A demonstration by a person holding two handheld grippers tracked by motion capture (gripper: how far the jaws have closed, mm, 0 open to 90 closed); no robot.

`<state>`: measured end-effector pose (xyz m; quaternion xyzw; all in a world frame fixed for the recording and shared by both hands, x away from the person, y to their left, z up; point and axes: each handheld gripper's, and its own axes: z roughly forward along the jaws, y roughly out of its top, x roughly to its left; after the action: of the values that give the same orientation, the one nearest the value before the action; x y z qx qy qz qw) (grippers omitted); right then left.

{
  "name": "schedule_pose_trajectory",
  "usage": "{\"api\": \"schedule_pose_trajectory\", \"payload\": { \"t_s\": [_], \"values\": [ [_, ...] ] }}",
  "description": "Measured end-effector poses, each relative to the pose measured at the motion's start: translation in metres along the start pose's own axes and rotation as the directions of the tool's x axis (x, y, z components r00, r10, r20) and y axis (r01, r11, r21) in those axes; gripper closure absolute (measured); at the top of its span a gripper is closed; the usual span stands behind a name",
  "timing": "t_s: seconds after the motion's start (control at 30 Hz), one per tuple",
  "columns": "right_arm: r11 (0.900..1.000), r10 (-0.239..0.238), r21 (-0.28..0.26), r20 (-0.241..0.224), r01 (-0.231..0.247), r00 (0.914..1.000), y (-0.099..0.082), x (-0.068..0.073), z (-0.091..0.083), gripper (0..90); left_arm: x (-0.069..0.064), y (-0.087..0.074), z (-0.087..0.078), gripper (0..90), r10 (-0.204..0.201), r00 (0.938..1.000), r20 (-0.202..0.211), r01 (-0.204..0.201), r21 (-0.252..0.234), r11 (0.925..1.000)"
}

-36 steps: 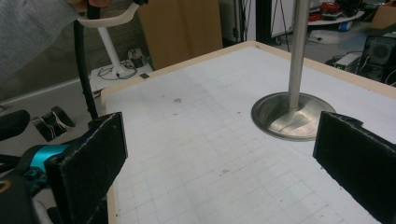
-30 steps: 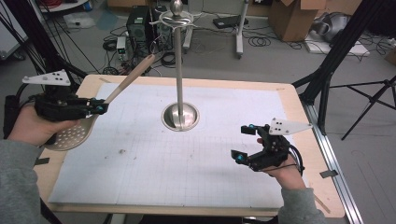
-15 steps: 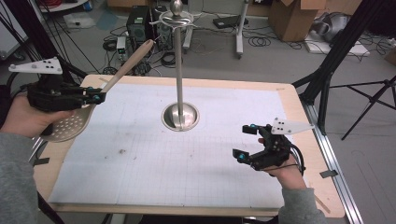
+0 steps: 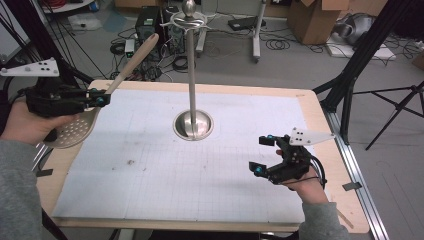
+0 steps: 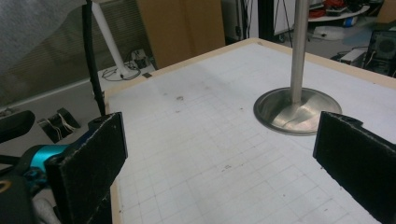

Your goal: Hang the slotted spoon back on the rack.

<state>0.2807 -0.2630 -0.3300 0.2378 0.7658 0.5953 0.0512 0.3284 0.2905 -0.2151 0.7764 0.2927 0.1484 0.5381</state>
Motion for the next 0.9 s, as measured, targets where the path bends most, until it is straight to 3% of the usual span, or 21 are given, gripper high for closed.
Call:
{"api": "schedule_pose_trajectory", "payload": {
  "t_s": [0.13, 0.3, 0.57, 0.9],
  "values": [
    [0.9999, 0.005, -0.011, 0.0, -0.005, 1.0, 0.0, -0.002, -0.002, 1.5, 0.006, 0.0, -0.001, 78.0, -0.002, 1.0, 0.006, 0.002, -0.005, 1.0],
    [0.9997, -0.001, -0.025, 0.022, 0.002, 0.9998, 0.0, -0.003, -0.007, 1.5, 0.013, 0.0, -0.001, 78.0, 0.007, 0.999, 0.045, -0.005, -0.029, 0.9996],
    [0.9997, 0.003, -0.025, 0.017, -0.002, 0.9998, 0.0, -0.004, -0.009, 1.5, 0.024, 0.004, -0.003, 78.0, 0.005, 0.9987, 0.05, -0.001, -0.076, 0.9971],
    [0.9993, 0.003, -0.038, 0.023, -0.002, 0.9997, 0.001, -0.006, -0.014, 1.5, 0.033, 0.013, 0.007, 78.0, 0.014, 0.9972, 0.073, -0.01, -0.067, 0.9977]
  ]
}}
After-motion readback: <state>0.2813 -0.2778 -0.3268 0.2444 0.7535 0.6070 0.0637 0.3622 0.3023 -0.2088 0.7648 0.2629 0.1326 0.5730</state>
